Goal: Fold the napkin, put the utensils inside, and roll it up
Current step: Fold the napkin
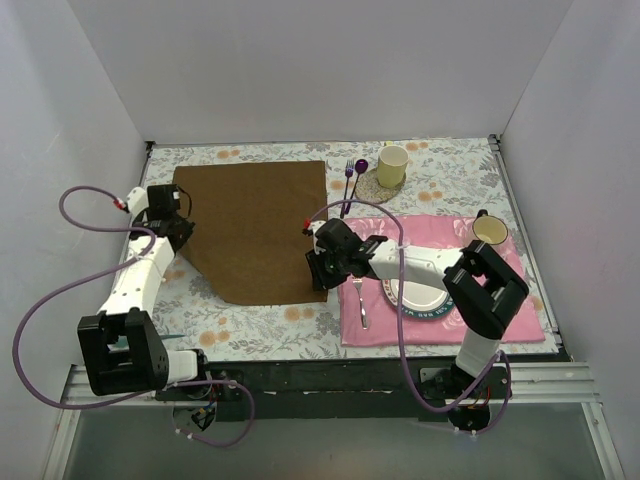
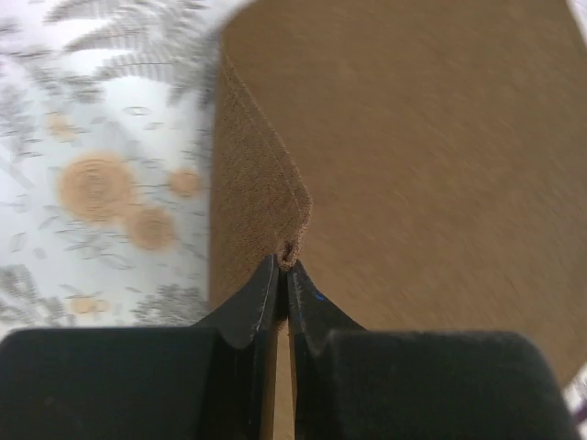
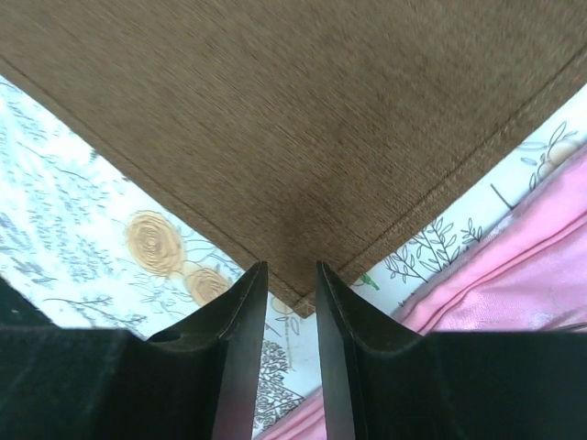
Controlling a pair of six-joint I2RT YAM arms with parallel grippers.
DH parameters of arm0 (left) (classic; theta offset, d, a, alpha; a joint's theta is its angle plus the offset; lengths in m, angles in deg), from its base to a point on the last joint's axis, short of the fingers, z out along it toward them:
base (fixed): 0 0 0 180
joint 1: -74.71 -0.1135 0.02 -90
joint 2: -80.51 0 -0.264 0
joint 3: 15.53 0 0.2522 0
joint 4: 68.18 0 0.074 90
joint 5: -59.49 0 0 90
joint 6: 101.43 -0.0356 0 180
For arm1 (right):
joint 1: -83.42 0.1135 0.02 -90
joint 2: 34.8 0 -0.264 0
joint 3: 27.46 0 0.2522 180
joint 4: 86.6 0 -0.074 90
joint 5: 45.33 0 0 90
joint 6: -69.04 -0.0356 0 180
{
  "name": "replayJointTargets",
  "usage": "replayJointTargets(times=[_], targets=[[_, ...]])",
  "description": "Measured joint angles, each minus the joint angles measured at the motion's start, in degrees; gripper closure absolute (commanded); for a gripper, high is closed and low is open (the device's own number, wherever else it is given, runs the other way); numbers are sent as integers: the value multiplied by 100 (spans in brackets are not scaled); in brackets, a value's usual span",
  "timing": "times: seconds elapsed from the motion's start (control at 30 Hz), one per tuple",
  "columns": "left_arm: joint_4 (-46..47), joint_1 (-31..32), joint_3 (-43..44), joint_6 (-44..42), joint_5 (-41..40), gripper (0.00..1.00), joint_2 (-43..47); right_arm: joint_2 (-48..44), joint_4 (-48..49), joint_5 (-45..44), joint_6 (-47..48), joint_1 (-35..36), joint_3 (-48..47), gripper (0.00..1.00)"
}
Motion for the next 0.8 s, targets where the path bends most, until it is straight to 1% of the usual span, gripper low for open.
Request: replayJointTargets(times=[0.07, 0.13, 0.3, 0.47, 0.6, 0.7, 0.8], targets=[[94, 387, 131, -55, 61, 100, 0, 81, -7, -17, -7, 0, 72, 66], [238, 564, 203, -105, 190, 100, 0, 192, -33, -94, 2, 28, 101, 66], [872, 660, 192, -273, 645, 100, -7, 289, 17, -313, -11, 234, 92, 66], [1497, 730, 205, -369, 1290, 100, -229, 289, 328, -323, -214, 424, 212, 67], [1744, 1034, 328, -466, 1521, 100, -531, 243, 459, -304, -361, 531, 293, 67], [1971, 1318, 551, -557, 1742, 100, -815, 219, 304, -317, -365, 522, 260, 65], [2194, 1556, 785, -619, 1967, 100, -1126, 127, -160, -310, -341, 389, 81, 63]])
